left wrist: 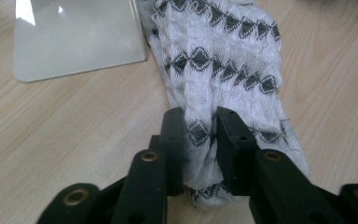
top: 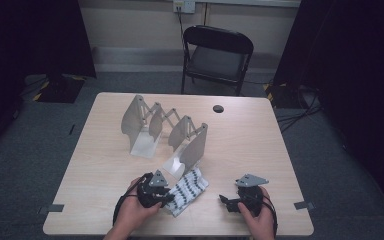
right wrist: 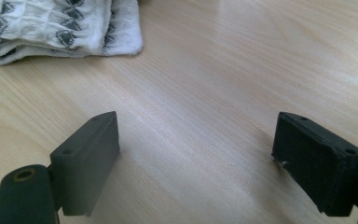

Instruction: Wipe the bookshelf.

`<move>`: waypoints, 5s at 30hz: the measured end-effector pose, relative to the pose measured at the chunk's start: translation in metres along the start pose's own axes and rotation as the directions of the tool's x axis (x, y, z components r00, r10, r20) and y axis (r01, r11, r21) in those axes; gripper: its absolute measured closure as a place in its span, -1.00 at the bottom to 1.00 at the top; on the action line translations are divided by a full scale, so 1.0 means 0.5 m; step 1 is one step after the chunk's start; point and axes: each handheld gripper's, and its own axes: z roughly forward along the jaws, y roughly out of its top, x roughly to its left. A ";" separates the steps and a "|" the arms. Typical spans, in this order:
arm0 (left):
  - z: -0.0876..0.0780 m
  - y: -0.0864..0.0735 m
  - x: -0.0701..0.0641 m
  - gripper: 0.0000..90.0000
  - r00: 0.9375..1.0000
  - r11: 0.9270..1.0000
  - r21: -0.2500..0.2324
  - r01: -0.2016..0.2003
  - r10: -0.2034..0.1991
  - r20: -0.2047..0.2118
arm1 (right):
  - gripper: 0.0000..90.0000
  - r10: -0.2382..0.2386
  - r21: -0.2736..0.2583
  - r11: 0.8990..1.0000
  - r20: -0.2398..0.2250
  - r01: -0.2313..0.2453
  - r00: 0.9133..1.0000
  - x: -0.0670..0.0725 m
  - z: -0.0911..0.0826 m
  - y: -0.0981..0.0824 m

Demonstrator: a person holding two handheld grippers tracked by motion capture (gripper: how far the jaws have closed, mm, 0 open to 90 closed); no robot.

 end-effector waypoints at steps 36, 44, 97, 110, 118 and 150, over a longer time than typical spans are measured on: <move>-0.117 -0.115 0.122 0.62 0.964 0.973 -0.020 0.228 -0.229 -0.135 | -0.69 0.015 -0.002 1.000 0.013 -0.015 1.000 -0.001 0.000 0.000; -0.120 -0.105 0.119 0.20 0.965 0.971 -0.072 0.227 -0.235 -0.118 | -0.69 0.015 -0.001 1.000 0.016 -0.015 1.000 -0.002 0.000 0.000; -0.035 0.041 0.071 0.72 0.985 0.991 -0.096 0.093 -0.106 -0.137 | -0.70 0.019 0.000 1.000 0.015 -0.019 1.000 -0.004 0.003 0.002; 0.010 0.074 0.097 0.67 0.984 0.991 -0.111 0.077 -0.094 -0.153 | -0.70 0.021 0.000 1.000 0.014 -0.021 1.000 -0.004 0.004 0.003; 0.011 0.068 0.108 0.36 0.979 0.987 -0.128 0.096 -0.116 -0.166 | -0.70 0.020 0.000 1.000 0.014 -0.020 1.000 -0.004 0.004 0.003; 0.024 0.018 0.088 0.26 0.975 0.992 -0.050 0.117 -0.124 -0.185 | -0.70 0.010 0.001 1.000 0.004 -0.010 1.000 -0.006 0.004 0.004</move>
